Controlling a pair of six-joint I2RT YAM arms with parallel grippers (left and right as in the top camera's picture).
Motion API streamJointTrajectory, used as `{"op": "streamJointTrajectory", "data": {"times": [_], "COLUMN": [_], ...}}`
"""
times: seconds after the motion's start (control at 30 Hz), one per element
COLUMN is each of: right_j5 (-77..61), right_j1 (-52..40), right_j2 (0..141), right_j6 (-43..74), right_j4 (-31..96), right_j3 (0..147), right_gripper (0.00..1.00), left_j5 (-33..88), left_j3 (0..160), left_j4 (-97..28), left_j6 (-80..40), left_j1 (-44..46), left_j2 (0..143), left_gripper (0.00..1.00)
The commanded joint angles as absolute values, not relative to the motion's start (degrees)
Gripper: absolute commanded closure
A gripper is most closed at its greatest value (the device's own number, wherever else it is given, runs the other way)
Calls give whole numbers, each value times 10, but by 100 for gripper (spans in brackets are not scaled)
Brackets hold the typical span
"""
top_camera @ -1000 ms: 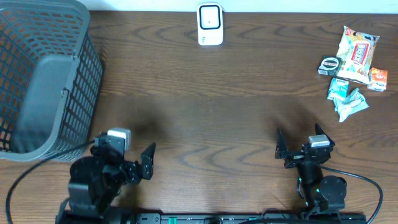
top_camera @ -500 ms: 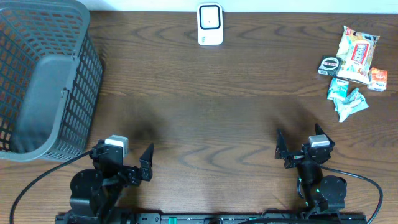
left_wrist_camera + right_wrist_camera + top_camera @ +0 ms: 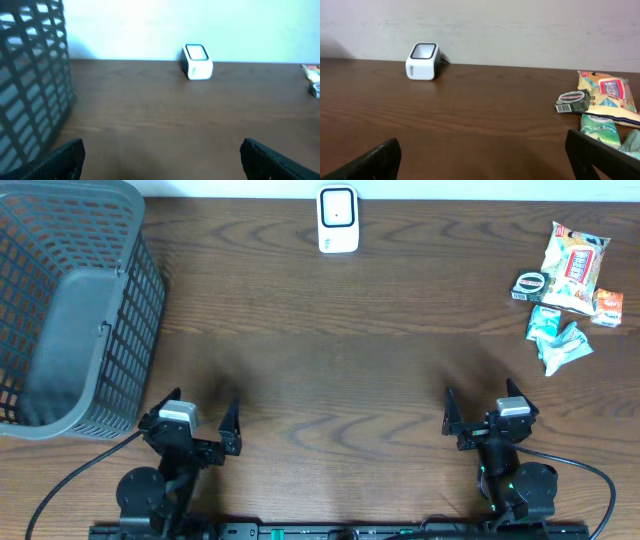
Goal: Scan the item barcode
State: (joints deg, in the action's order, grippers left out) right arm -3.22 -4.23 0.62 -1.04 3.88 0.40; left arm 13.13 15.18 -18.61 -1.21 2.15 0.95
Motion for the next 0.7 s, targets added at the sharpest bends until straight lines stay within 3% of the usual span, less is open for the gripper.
{"op": "streamJointTrajectory", "data": {"times": [0.0,0.67], "right_j5": [-36,-36], "right_j1": [-37,-37], "right_j2": [3,3], "right_j6": [-7,-7], "right_j4": [41,41], "right_j3": [3,3], "right_gripper": [1,1], "left_j5": [124,124], "left_j3": [136,41], "left_j4": [-153,23], "left_j6": [-2,-2], "left_j1": [9,6], "left_j2": [1,1], "left_gripper": [2,3]}}
